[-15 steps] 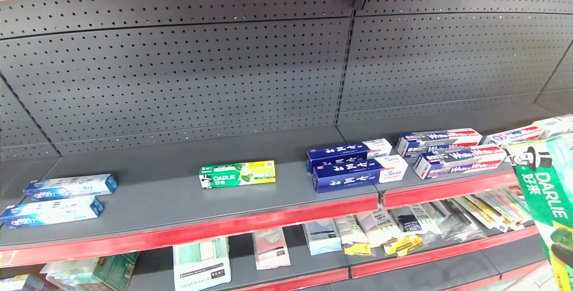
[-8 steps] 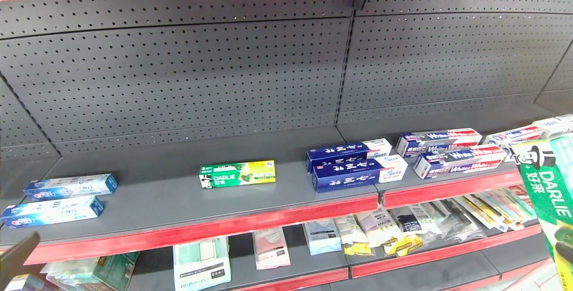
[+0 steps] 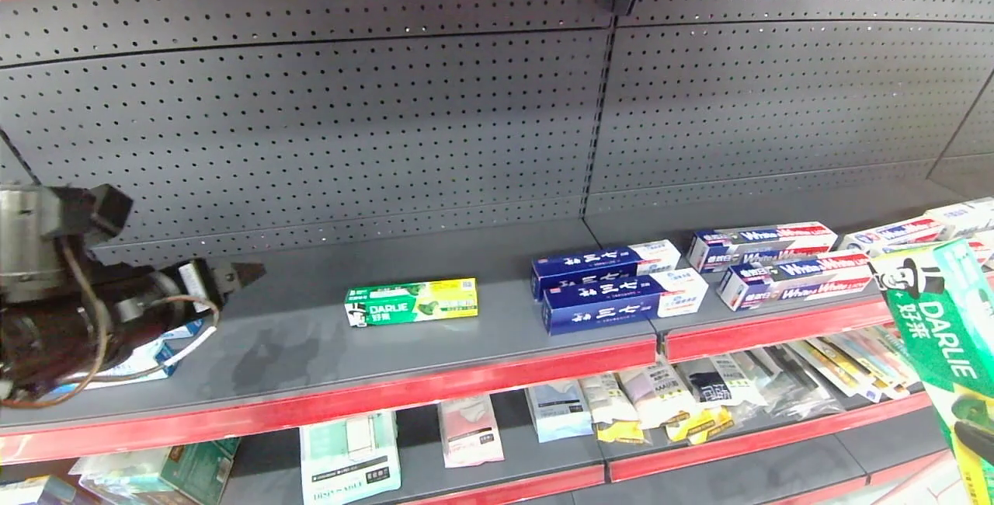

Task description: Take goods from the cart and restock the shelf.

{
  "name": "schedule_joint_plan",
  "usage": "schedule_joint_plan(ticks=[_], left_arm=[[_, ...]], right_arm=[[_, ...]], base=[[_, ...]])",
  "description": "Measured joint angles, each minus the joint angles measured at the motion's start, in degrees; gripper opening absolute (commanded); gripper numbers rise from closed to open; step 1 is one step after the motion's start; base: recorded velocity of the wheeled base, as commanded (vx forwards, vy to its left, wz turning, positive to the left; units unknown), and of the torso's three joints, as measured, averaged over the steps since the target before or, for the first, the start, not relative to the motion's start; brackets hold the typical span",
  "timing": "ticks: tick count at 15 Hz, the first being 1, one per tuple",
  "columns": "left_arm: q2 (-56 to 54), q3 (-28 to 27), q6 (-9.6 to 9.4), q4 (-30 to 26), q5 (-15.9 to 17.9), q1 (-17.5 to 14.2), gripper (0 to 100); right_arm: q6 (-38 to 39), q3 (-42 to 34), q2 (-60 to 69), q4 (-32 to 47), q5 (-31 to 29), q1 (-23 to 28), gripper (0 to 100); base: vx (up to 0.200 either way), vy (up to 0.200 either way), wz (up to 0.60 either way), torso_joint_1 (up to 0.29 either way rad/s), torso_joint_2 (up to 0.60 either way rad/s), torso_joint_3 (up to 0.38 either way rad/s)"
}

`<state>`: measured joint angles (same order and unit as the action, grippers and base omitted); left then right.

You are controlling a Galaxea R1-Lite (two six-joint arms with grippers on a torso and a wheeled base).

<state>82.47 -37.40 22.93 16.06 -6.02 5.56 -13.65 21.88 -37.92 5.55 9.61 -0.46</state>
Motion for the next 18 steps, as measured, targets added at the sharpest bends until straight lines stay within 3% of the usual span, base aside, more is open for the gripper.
schedule_joint_plan(ticks=[5, 7, 10, 12, 14, 18], left_arm=[[17.99, -17.07, 3.51, -6.81, -0.11, 6.12, 100], [22.71, -21.8, 3.73, -9.87, 0.39, 8.05, 100], [28.09, -26.12, 3.54, -10.18, 1.01, 10.69, 100], [30.6, -28.94, 2.82, -12.12, 3.23, 11.8, 100], [32.24, -32.06, 0.72, -16.41, 5.12, 12.48, 100], [35.08, -38.32, -2.46, -17.64, 5.67, 12.52, 100]], right_arm=[[-0.11, -0.67, 0.02, 0.0, 0.05, -0.05, 0], [-0.33, -0.83, 0.06, -0.02, 0.07, -0.16, 0], [-1.34, -1.19, 0.17, 0.0, 0.1, -0.22, 0], [-2.11, -2.05, 0.37, -0.02, 0.11, -0.22, 0], [-2.27, -3.04, 0.69, 0.0, 0.13, -0.22, 0], [-2.6, -4.13, 0.83, 0.0, 0.11, -0.22, 0]], base=[[0.0, 0.0, 0.0, 0.0, 0.0, 0.0], [0.0, 0.0, 0.0, 0.0, 0.0, 0.0], [0.0, 0.0, 0.0, 0.0, 0.0, 0.0], [0.0, 0.0, 0.0, 0.0, 0.0, 0.0], [0.0, 0.0, 0.0, 0.0, 0.0, 0.0], [0.0, 0.0, 0.0, 0.0, 0.0, 0.0]])
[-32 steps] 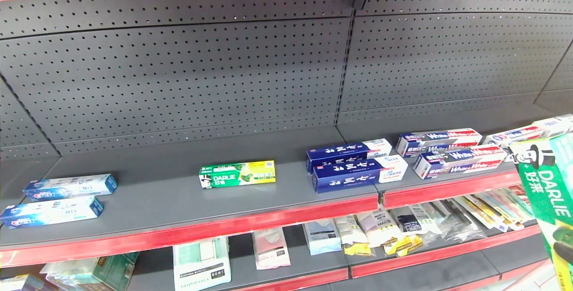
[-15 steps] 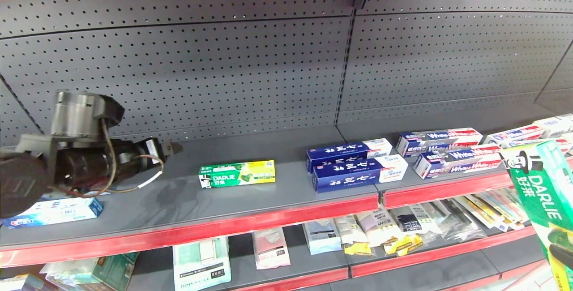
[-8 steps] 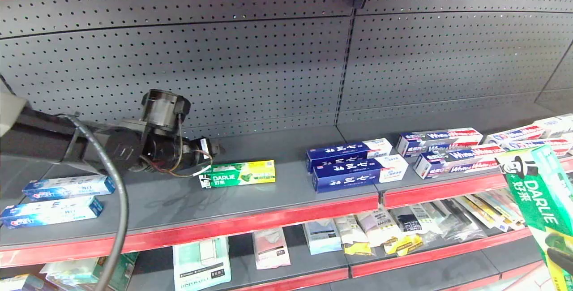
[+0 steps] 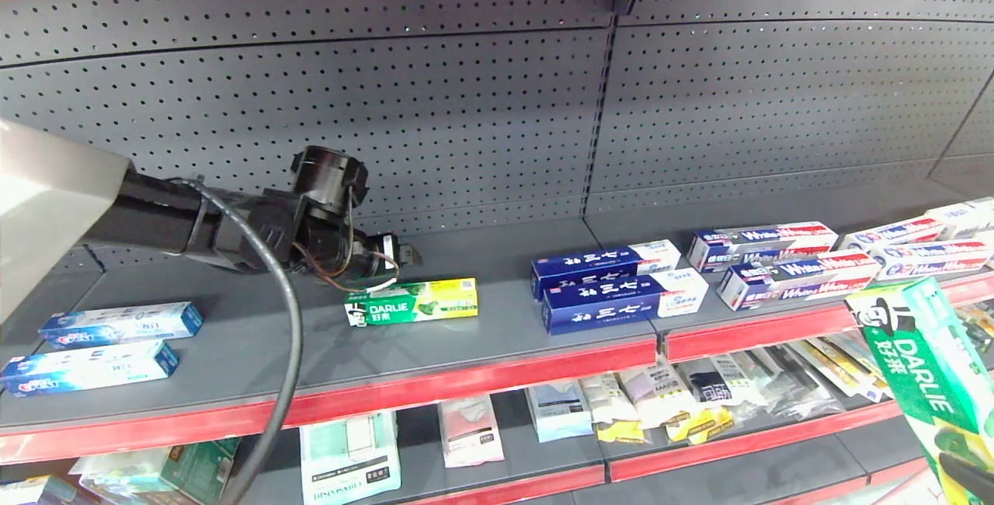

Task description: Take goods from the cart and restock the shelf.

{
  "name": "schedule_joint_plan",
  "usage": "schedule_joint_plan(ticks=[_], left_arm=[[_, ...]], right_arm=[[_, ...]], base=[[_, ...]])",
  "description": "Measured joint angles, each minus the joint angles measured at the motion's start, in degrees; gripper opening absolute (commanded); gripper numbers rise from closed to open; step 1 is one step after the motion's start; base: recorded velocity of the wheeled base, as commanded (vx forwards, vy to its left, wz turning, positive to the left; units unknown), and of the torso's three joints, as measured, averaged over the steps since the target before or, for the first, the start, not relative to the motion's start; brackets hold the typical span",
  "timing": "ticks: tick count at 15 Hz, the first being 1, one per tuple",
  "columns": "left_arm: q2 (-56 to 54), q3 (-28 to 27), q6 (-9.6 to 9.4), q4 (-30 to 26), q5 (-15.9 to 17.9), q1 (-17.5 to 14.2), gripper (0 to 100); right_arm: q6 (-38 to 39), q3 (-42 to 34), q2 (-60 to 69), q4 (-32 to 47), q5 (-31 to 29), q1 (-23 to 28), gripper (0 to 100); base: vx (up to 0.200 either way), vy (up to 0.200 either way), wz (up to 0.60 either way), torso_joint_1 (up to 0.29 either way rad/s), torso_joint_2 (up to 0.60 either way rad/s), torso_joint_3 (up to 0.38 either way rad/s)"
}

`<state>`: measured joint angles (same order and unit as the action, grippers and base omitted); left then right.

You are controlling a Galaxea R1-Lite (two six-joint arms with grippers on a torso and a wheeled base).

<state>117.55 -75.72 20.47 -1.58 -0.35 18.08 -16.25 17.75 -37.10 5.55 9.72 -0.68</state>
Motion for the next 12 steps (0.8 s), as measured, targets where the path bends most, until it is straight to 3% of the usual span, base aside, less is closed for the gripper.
schedule_joint_plan(ticks=[2, 3, 6, 12], left_arm=[[1.94, -3.72, -2.74, -1.23, 0.22, 0.02, 100], [3.06, -5.34, -3.18, -1.41, 0.35, 0.02, 100], [6.57, -8.96, -3.63, -1.63, 0.54, 0.24, 100], [10.29, -11.04, -4.13, -2.4, 1.48, 1.71, 100]], right_arm=[[-0.04, -0.5, 0.0, 0.0, 0.0, 0.0, 0], [-0.41, -0.59, 0.0, 0.0, -0.04, 0.0, 0], [-1.16, -0.67, -0.02, 0.02, -0.04, 0.0, 0], [-1.71, -1.57, -0.52, 0.09, 0.0, 0.0, 0]], base=[[0.0, 0.0, 0.0, 0.0, 0.0, 0.0], [0.0, 0.0, 0.0, 0.0, 0.0, 0.0], [0.0, 0.0, 0.0, 0.0, 0.0, 0.0], [0.0, 0.0, 0.0, 0.0, 0.0, 0.0]])
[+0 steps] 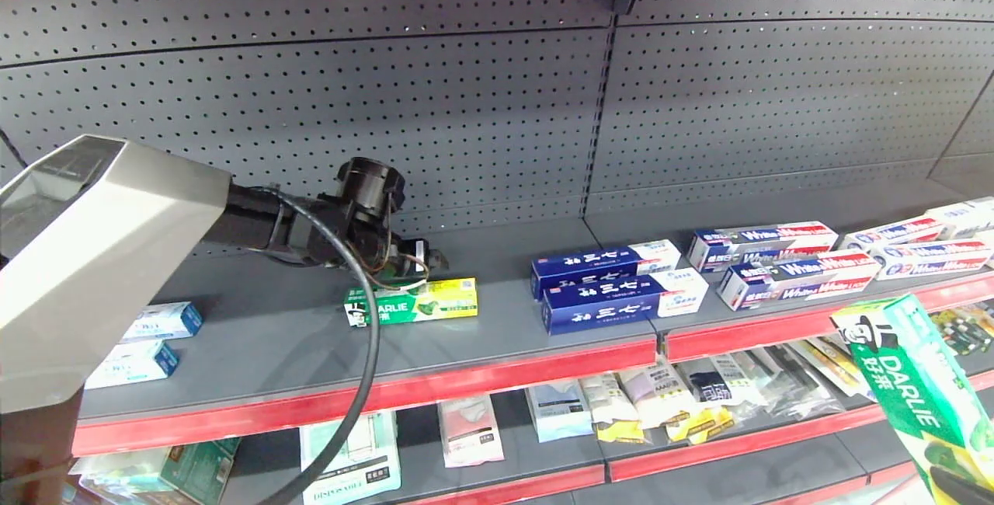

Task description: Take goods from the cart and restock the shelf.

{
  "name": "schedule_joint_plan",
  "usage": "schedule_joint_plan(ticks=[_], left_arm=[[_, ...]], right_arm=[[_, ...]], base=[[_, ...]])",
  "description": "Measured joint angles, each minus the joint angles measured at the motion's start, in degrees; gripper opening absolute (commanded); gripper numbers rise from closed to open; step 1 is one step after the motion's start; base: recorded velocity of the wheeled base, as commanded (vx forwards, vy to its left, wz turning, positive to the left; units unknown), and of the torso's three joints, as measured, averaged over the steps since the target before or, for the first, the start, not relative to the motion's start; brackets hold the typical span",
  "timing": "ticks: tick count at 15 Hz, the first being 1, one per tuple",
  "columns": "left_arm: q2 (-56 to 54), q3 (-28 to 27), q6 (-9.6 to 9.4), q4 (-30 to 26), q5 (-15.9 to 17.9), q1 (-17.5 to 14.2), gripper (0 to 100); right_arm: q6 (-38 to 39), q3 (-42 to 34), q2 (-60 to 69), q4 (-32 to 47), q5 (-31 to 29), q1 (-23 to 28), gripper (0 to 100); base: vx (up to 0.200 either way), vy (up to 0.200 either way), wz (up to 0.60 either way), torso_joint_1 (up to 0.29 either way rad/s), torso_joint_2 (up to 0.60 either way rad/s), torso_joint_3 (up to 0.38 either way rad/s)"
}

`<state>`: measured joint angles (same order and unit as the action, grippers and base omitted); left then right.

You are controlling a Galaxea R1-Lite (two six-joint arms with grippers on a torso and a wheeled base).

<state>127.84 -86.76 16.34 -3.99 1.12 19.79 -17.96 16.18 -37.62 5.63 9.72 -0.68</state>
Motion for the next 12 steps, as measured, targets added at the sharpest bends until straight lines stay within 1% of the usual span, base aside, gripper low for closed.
schedule_joint_plan(ticks=[3, 7, 12], left_arm=[[0.41, -0.76, -0.05, -1.76, 0.46, 0.68, 100], [1.15, -1.52, -0.06, -1.73, 0.51, 0.85, 100], [1.46, -0.3, -0.02, -1.91, 0.54, 0.8, 100]], right_arm=[[-0.4, -0.09, -0.05, 0.0, -0.01, 0.0, 0], [-0.65, -0.17, -0.05, 0.0, 0.02, 0.0, 0], [-0.73, -0.17, 0.11, 0.0, -0.04, 0.0, 0]], base=[[0.0, 0.0, 0.0, 0.0, 0.0, 0.0], [0.0, 0.0, 0.0, 0.0, 0.0, 0.0], [0.0, 0.0, 0.0, 0.0, 0.0, 0.0]])
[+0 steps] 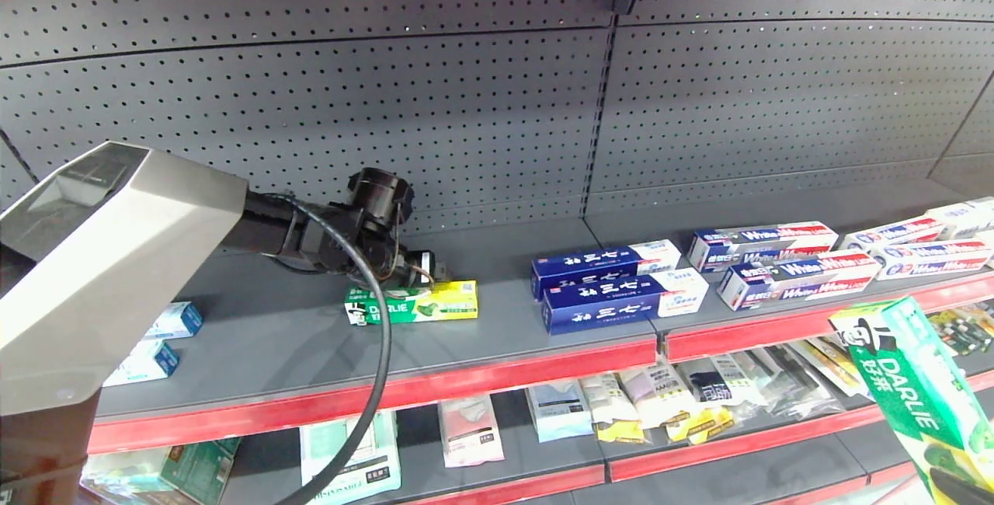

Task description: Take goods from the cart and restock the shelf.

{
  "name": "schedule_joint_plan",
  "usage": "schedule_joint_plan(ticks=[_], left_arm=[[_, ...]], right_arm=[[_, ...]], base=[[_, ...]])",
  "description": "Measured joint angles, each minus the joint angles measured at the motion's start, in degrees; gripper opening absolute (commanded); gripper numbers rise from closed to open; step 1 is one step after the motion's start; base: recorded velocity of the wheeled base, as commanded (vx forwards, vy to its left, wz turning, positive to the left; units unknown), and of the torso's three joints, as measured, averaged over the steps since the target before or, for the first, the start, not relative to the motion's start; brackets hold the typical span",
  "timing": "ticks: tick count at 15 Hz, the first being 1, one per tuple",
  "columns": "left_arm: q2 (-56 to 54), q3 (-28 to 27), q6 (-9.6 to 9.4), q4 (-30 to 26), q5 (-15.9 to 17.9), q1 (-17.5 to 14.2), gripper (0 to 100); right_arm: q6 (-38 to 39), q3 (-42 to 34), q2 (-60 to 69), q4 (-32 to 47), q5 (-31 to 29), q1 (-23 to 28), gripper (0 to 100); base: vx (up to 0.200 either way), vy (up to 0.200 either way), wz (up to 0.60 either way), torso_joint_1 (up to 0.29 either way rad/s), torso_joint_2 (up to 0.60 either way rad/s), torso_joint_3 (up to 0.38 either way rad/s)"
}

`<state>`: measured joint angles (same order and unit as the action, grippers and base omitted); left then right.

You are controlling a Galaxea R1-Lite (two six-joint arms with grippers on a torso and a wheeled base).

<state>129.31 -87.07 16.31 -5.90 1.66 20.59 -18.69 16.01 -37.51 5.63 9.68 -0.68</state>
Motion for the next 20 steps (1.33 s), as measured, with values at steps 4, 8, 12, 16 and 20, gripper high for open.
schedule_joint_plan(ticks=[4, 8, 12, 16, 20], left_arm=[[-0.11, 0.4, 0.0, -0.2, 0.0, 0.05, 100], [-0.39, 0.6, -0.24, -1.78, 0.0, 0.05, 100], [-0.43, -0.23, -0.24, -1.45, 0.09, -0.11, 100], [-1.22, -0.56, -0.35, -1.87, 1.73, -0.11, 100], [-1.99, 0.07, -0.44, -1.79, 2.52, -0.04, 100]], right_arm=[[0.0, -0.05, -0.05, -0.02, 0.0, 0.0, 0], [0.0, -0.18, -0.17, 0.0, 0.04, 0.0, 0], [0.0, -0.52, -0.17, 0.0, 0.13, -0.09, 0], [0.0, -0.71, 0.0, 0.0, 0.15, -0.11, 0], [-0.02, -0.99, 0.55, 0.0, 0.15, -0.09, 0]], base=[[0.0, 0.0, 0.0, 0.0, 0.0, 0.0], [0.0, 0.0, 0.0, 0.0, 0.0, 0.0], [0.0, 0.0, 0.0, 0.0, 0.0, 0.0], [0.0, 0.0, 0.0, 0.0, 0.0, 0.0], [0.0, 0.0, 0.0, 0.0, 0.0, 0.0]])
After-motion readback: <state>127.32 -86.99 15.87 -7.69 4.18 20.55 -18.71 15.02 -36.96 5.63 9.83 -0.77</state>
